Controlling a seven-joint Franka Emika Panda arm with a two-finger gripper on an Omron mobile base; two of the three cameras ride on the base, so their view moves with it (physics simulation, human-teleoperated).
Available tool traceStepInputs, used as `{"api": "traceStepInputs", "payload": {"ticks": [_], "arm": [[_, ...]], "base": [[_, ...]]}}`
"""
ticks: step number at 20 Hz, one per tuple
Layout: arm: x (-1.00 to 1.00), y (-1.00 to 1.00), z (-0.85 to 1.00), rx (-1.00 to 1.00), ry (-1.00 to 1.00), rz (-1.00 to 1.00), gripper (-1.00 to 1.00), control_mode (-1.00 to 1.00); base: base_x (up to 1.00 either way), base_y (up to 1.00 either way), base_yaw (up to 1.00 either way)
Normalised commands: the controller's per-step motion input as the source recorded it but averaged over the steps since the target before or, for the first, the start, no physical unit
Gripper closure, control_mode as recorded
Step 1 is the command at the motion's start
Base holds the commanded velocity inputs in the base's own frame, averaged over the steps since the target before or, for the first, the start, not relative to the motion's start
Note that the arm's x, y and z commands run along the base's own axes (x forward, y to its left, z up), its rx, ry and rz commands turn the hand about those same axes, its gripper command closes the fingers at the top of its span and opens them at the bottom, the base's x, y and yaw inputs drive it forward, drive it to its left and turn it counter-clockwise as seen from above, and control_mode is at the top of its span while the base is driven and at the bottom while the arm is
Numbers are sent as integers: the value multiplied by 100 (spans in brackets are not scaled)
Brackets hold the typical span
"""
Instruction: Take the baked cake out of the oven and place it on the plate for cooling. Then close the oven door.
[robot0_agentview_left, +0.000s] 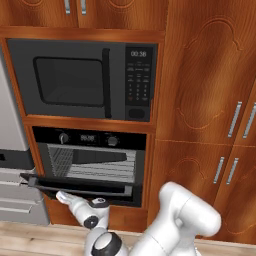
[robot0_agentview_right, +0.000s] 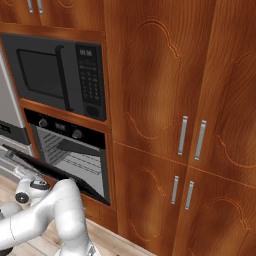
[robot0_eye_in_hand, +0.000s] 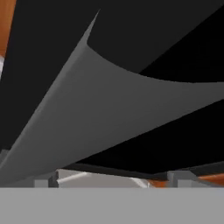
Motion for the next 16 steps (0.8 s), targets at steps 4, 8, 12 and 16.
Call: {"api": "traceStepInputs", "payload": {"ticks": [4,8,12,16], "arm": [[81,-32,13,20,0,0,-100,-100],[72,-28,10,14,0,-3,-100,-100],[71,-26,8,12,0,-5,-100,-100],[70,-24,1,8,0,-9,-100,-100]], "base": [[0,0,0],[0,0,0],[0,0,0],[0,0,0]]}}
